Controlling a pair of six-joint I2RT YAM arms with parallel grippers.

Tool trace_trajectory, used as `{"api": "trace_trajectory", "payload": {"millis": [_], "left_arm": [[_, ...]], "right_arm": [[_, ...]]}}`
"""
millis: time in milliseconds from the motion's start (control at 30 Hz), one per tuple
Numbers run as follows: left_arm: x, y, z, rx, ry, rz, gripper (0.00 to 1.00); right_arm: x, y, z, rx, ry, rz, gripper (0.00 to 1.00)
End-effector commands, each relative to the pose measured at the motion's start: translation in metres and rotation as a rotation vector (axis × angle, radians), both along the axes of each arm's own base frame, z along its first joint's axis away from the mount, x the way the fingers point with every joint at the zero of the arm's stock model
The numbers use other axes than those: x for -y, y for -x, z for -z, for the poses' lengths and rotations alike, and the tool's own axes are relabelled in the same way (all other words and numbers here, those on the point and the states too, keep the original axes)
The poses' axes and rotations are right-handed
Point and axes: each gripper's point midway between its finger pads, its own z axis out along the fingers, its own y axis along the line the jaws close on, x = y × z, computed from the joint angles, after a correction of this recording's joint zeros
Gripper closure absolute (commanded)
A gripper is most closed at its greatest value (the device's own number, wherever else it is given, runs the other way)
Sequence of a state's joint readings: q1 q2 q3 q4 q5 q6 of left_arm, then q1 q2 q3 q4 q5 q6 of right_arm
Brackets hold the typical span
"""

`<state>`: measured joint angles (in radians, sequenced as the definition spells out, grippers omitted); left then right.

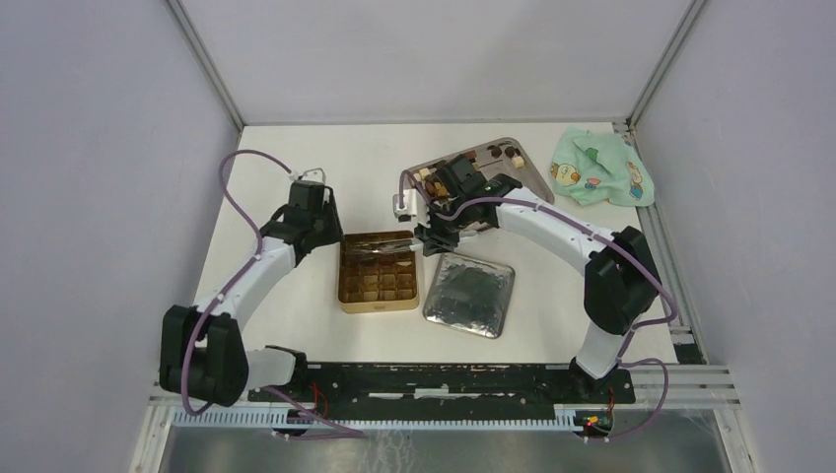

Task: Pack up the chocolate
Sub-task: Adjust the packing box at the center of the board.

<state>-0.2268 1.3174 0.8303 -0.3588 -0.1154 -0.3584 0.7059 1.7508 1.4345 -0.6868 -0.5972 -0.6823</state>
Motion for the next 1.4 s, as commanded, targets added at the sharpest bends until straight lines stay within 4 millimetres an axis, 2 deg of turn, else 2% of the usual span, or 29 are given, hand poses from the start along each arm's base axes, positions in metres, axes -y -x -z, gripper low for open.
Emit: {"api": "trace_trajectory", "payload": {"millis": [0,167,267,433,667,1033,1200,1367], "left_arm": [[-0.006,0.001,-0.063,0.139,0.045,-0.082,0.54],[-0.014,0.026,-0.098,0.223,0.083,-0.125,0.30],[-0.017,0.043,-0.120,0.289,0.134,-0.152,0.21],[-0.011,0.064,-0.139,0.358,0.252,-0.162,0.20],[-0.008,0.089,-0.143,0.404,0.375,-0.195,0.20],[-0.009,0.107,-0.157,0.459,0.444,-0.207,0.20],[-0.005,0.110,-0.164,0.477,0.479,-0.196,0.20],[0.002,0.113,-0.182,0.523,0.546,-0.166,0.20]], "right_arm": [[-0.018,-0.012,-0.013,0.045,-0.025,0.008,0.99],[-0.023,-0.014,-0.009,0.049,-0.010,0.013,0.98],[-0.027,-0.018,-0.006,0.051,0.000,0.017,0.96],[-0.031,-0.020,-0.002,0.051,0.014,0.018,0.89],[-0.034,-0.020,0.004,0.048,0.031,0.016,0.75],[-0.036,-0.017,0.005,0.048,0.032,0.009,0.58],[-0.036,-0.014,-0.005,0.056,0.013,0.006,0.59],[-0.030,-0.006,-0.031,0.086,-0.038,0.000,0.60]]}}
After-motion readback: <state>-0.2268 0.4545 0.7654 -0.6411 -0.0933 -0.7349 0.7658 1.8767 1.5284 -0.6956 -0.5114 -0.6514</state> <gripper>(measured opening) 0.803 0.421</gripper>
